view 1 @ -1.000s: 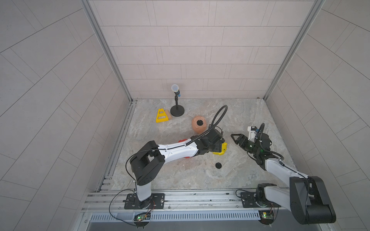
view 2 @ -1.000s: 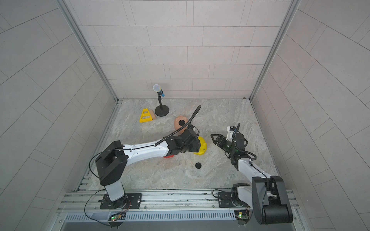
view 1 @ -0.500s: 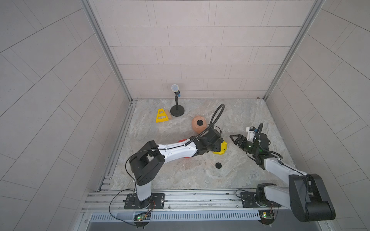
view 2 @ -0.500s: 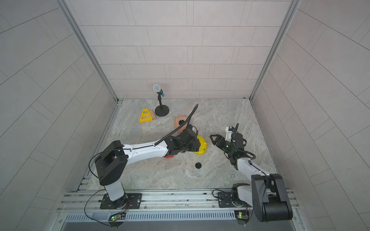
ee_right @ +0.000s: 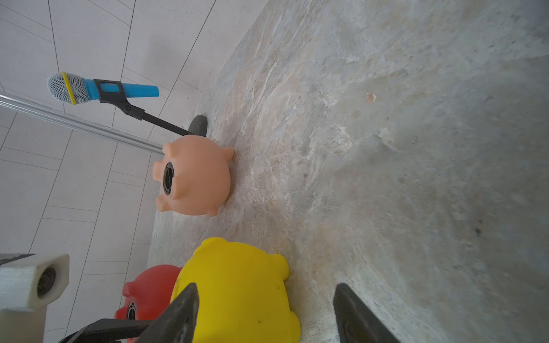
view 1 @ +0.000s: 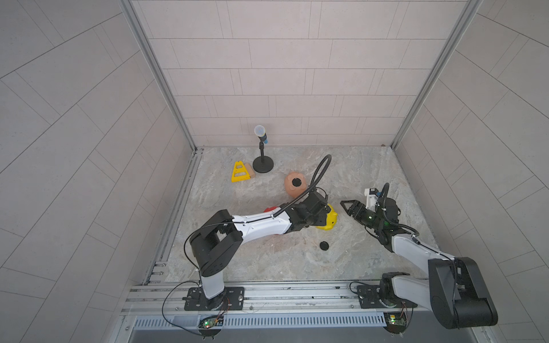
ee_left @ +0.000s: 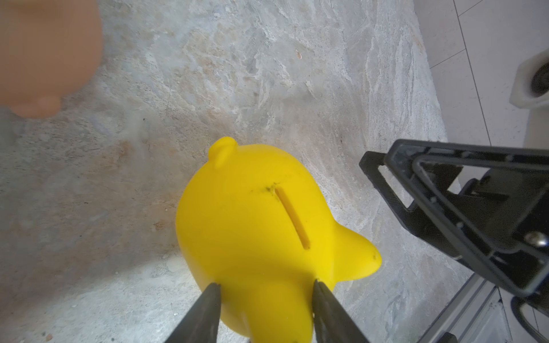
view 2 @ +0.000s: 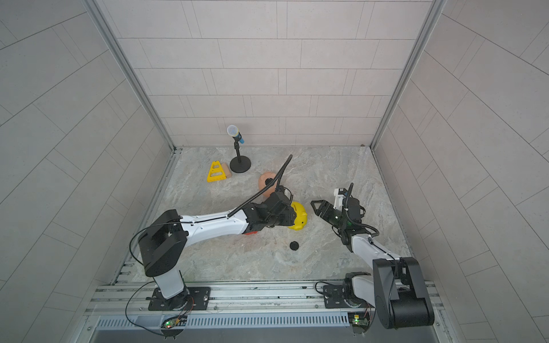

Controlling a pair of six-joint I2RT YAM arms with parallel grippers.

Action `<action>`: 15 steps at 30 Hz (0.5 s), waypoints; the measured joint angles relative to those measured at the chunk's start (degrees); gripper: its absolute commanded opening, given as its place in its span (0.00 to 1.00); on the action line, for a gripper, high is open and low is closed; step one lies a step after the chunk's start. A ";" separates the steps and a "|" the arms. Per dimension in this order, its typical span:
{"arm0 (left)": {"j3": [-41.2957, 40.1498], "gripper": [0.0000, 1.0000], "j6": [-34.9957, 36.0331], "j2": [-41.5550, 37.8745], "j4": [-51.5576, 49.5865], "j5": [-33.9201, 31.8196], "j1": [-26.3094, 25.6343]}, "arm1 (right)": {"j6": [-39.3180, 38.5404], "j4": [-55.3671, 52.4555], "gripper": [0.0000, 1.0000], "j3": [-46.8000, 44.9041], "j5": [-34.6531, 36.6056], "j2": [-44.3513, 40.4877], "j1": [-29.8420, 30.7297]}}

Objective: Close piggy banks
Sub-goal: Turn over the piggy bank at the center of the board.

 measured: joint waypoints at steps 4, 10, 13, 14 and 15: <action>-0.02 0.48 0.00 -0.22 0.02 0.15 0.00 | -0.13 -0.09 0.72 0.00 0.00 0.00 0.00; -0.28 0.45 -0.13 -0.44 0.48 0.31 0.00 | -0.13 -0.15 0.72 0.00 0.00 0.00 0.00; -0.39 0.44 -0.28 -0.52 0.61 0.35 0.00 | -0.15 -0.28 0.72 0.00 0.00 0.00 0.00; -0.48 0.43 -0.44 -0.59 0.76 0.35 0.00 | -0.15 -0.28 0.72 0.00 0.00 0.00 0.00; -0.61 0.43 -0.50 -0.63 0.90 0.42 0.00 | -0.15 -0.28 0.72 0.00 0.00 0.00 0.00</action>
